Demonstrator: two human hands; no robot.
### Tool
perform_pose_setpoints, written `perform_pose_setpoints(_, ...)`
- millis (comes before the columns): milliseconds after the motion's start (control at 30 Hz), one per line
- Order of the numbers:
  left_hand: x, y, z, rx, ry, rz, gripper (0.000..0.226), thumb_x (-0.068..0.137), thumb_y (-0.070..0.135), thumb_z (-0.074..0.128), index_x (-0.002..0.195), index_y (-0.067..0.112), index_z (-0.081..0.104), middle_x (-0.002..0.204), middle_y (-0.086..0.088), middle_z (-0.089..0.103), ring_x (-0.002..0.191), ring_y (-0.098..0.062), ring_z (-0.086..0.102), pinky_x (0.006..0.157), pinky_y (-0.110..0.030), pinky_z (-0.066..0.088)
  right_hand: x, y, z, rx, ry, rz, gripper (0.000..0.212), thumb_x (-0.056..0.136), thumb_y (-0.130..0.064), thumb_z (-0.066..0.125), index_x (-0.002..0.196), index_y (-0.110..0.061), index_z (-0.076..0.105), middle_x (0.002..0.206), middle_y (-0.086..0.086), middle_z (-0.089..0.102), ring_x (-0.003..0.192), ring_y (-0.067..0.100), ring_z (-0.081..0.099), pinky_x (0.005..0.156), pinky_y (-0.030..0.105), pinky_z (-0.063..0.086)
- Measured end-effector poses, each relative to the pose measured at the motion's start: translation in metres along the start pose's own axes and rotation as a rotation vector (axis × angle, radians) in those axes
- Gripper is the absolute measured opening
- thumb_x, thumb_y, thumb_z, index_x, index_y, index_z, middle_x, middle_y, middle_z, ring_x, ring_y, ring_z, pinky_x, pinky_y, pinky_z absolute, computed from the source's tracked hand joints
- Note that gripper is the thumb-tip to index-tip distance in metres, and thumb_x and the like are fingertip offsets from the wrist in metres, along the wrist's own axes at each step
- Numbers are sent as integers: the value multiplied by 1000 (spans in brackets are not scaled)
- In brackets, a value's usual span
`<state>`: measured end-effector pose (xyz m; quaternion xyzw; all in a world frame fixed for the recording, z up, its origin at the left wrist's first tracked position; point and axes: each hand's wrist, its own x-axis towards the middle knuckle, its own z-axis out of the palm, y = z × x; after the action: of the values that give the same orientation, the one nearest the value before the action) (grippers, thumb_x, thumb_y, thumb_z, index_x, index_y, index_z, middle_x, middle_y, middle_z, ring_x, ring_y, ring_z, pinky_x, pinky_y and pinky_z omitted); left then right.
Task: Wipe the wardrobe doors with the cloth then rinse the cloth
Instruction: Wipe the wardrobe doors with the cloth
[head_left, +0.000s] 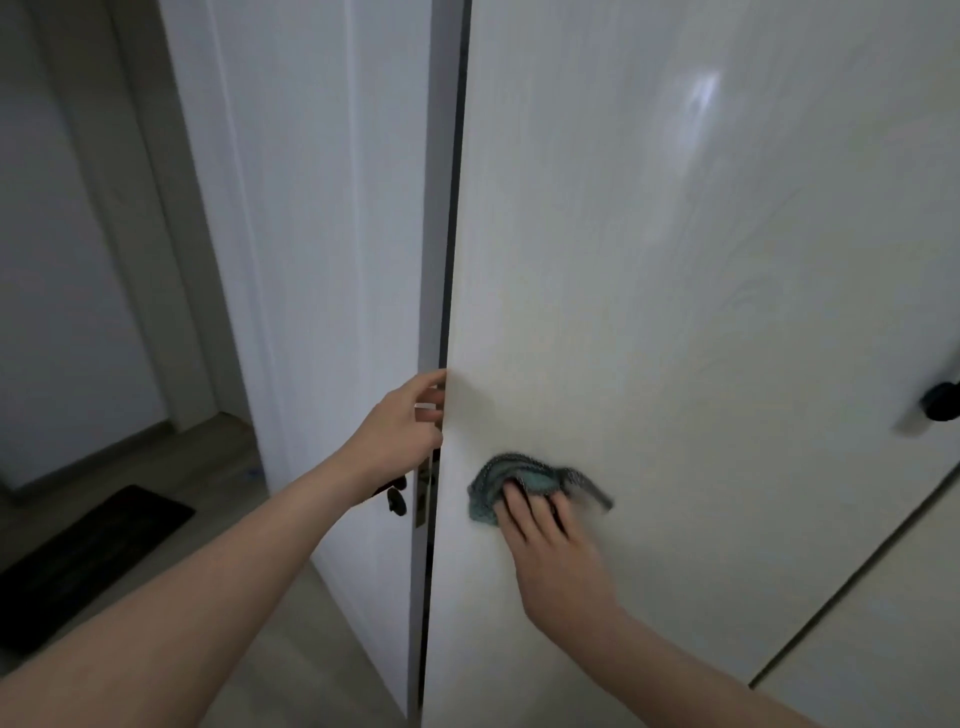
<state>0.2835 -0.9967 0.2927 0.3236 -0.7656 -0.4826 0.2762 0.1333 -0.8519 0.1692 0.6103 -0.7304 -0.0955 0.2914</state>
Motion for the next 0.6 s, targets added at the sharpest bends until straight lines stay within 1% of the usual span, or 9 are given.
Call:
perform_pose_setpoints(33, 0, 0, 0, 5, 2, 1, 65, 85, -11, 48, 123, 42, 46, 109, 23, 57, 89, 14, 58, 59, -6, 45, -5, -1, 6, 7, -23, -9, 81, 56, -22, 81, 132, -7, 57, 141, 12, 52, 124, 31, 38, 118, 44, -4)
perform_pose_setpoints(100, -1, 0, 0, 6, 5, 8, 64, 86, -10, 48, 123, 42, 46, 112, 21, 57, 92, 13, 58, 59, -6, 46, 3, 6, 0, 45, 45, -1, 81, 58, -21, 80, 134, -9, 56, 143, 10, 50, 125, 29, 37, 117, 41, 2)
perform_pose_setpoints(200, 2, -3, -3, 0, -3, 12, 63, 86, -11, 48, 120, 42, 49, 112, 17, 60, 99, 4, 60, 61, -6, 47, 45, 28, -49, 72, 295, 105, 72, 68, -19, 71, 137, -12, 52, 146, 12, 45, 132, 30, 33, 114, 42, 14)
perform_pose_setpoints(267, 4, -5, -7, -5, -10, 23, 63, 85, -13, 48, 116, 43, 52, 109, 15, 63, 102, 1, 61, 64, -5, 47, 77, 48, -98, 61, 459, 240, 69, 76, -20, 62, 142, -14, 44, 150, 14, 36, 138, 32, 25, 114, 44, 13)
perform_pose_setpoints(367, 11, -10, -15, -4, -32, 63, 62, 85, -14, 49, 106, 44, 55, 102, 17, 66, 95, 10, 62, 67, -3, 46, 106, 63, -142, 69, 557, 387, 67, 82, -20, 53, 147, -17, 36, 157, 15, 22, 145, 34, 13, 115, 46, 8)
perform_pose_setpoints(433, 15, -17, -17, -16, -35, 83, 59, 84, -14, 50, 108, 39, 58, 103, 15, 68, 95, 9, 63, 69, -4, 47, 104, 56, -136, 53, 586, 400, 62, 84, -21, 52, 145, -19, 39, 157, 14, 23, 144, 33, 15, 114, 47, 11)
perform_pose_setpoints(500, 19, -25, -19, -31, -55, 108, 58, 82, -16, 49, 116, 29, 61, 109, 13, 69, 100, 4, 64, 77, -8, 50, 88, 34, -102, 24, 594, 386, 58, 81, -20, 57, 138, -22, 49, 150, 13, 29, 138, 32, 23, 111, 45, 16)
perform_pose_setpoints(567, 23, -35, -23, -38, -106, 118, 56, 83, -16, 50, 125, 19, 60, 115, 10, 68, 105, 0, 64, 86, -13, 52, 64, 0, -53, 12, 542, 389, 55, 73, -16, 65, 127, -25, 59, 139, 10, 36, 129, 31, 32, 107, 44, 20)
perform_pose_setpoints(600, 26, -41, -25, -31, -149, 118, 53, 84, -14, 51, 126, 17, 59, 116, 8, 68, 105, 0, 64, 87, -11, 51, 51, -20, -27, 4, 488, 406, 55, 70, -14, 68, 123, -26, 62, 134, 9, 38, 125, 31, 35, 105, 44, 23)
